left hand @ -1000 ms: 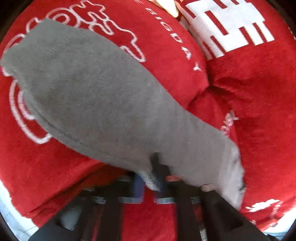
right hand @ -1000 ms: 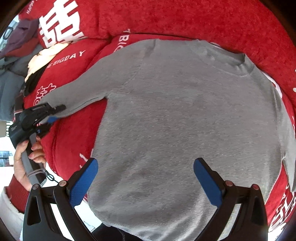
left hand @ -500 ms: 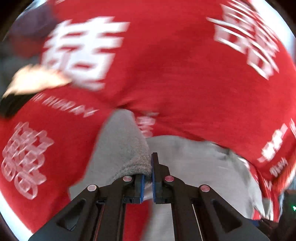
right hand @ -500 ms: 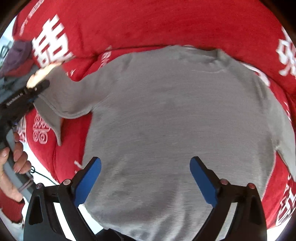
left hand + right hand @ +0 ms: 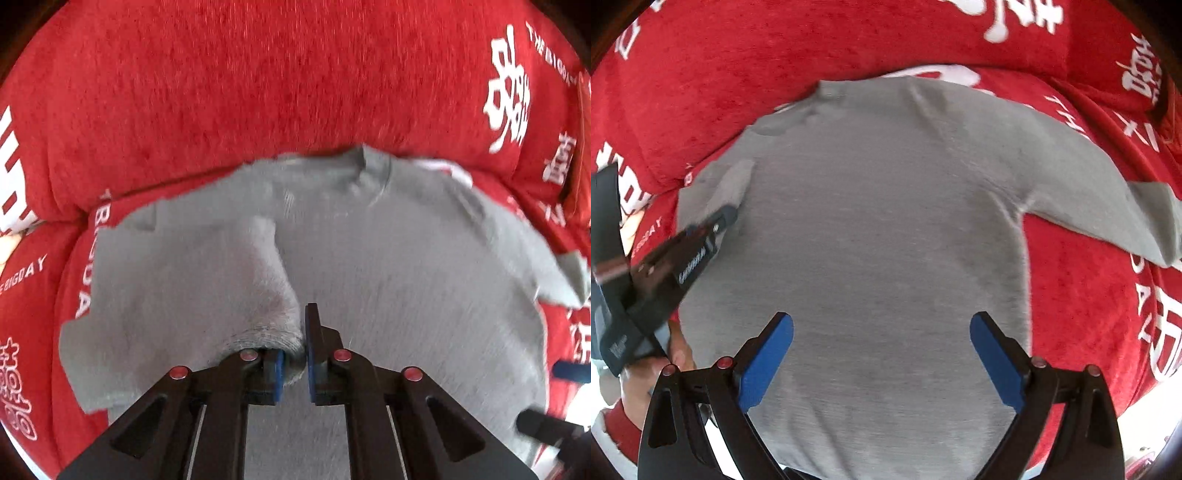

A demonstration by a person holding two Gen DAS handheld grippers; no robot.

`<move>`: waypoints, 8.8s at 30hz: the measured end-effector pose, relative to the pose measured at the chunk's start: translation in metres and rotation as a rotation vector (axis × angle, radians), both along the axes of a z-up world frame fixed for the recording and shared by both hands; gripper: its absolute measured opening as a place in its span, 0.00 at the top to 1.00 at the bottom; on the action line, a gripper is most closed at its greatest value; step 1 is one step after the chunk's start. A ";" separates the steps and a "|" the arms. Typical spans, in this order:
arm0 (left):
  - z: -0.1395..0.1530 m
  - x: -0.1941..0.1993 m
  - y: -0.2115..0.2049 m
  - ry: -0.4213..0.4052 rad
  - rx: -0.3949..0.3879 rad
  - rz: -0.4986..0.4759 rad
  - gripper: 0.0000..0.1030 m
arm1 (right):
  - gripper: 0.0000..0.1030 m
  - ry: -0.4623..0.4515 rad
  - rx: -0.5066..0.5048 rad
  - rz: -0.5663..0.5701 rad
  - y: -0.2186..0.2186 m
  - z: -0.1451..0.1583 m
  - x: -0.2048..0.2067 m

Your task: Fold small clothes

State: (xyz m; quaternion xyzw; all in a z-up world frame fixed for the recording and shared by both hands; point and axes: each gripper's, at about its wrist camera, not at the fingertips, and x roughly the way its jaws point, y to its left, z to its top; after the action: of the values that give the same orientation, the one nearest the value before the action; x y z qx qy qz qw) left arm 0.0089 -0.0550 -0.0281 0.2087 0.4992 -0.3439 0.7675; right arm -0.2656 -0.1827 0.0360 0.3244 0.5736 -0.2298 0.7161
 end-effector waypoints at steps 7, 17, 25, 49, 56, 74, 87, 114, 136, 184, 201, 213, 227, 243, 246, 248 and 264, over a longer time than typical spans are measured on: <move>0.036 -0.008 0.066 -0.044 0.025 0.029 0.18 | 0.05 -0.032 -0.095 0.121 -0.001 0.013 0.025; 0.016 0.076 0.229 0.148 0.093 0.479 0.18 | 0.06 -0.203 -0.198 0.649 0.123 0.014 0.172; 0.011 0.100 0.286 0.142 0.067 0.623 0.18 | 0.19 -0.129 -0.412 0.935 0.233 -0.048 0.238; 0.027 0.100 0.143 0.125 0.004 0.382 0.18 | 0.87 -0.430 0.253 0.115 0.030 -0.010 0.145; -0.009 0.114 0.122 0.067 0.118 0.354 0.18 | 0.88 -0.440 0.082 -0.098 -0.066 0.020 0.081; -0.022 0.185 0.086 0.212 0.040 0.353 0.91 | 0.91 -0.421 0.337 -0.368 -0.119 -0.048 0.023; -0.013 0.195 0.127 0.160 0.045 0.425 0.91 | 0.56 -0.349 0.279 -0.457 -0.120 -0.053 -0.013; 0.013 0.134 0.235 0.124 0.211 0.435 0.06 | 0.91 -0.367 0.726 -0.073 0.149 -0.115 0.199; 0.034 0.033 0.101 0.177 0.147 0.198 0.06 | 0.98 -0.241 0.348 -0.468 -0.074 -0.077 0.021; -0.005 -0.116 -0.118 0.234 0.348 -0.071 0.06 | 0.50 -0.362 0.240 -0.793 -0.187 -0.047 -0.245; 0.007 -0.157 -0.168 0.227 0.330 -0.115 0.06 | 0.94 -0.513 0.299 -1.165 -0.236 -0.080 -0.316; 0.029 -0.141 -0.139 0.217 0.284 -0.078 0.06 | 0.94 -0.848 0.395 -0.946 -0.240 -0.027 -0.244; 0.042 -0.061 -0.077 0.168 0.200 0.134 0.06 | 0.94 -0.626 0.304 -0.039 -0.138 0.026 0.048; 0.020 -0.042 0.019 0.221 0.221 0.244 0.06 | 0.92 -0.474 0.543 -0.494 -0.118 -0.071 0.060; 0.023 -0.041 0.034 0.213 0.218 0.247 0.06 | 0.94 -0.506 0.506 -0.469 -0.120 -0.060 0.078; 0.024 -0.041 0.043 0.215 0.212 0.253 0.06 | 0.94 -0.530 0.422 -0.282 -0.103 -0.034 0.108; 0.009 0.004 0.089 0.313 0.092 0.279 0.06 | 0.45 -0.178 0.121 0.550 0.053 -0.032 0.190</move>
State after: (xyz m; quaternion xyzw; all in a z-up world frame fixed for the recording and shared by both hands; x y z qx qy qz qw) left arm 0.0130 0.0345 -0.0188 0.1167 0.6514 -0.2394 0.7104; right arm -0.0761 -0.1292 0.0044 0.2176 0.5878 0.0369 0.7783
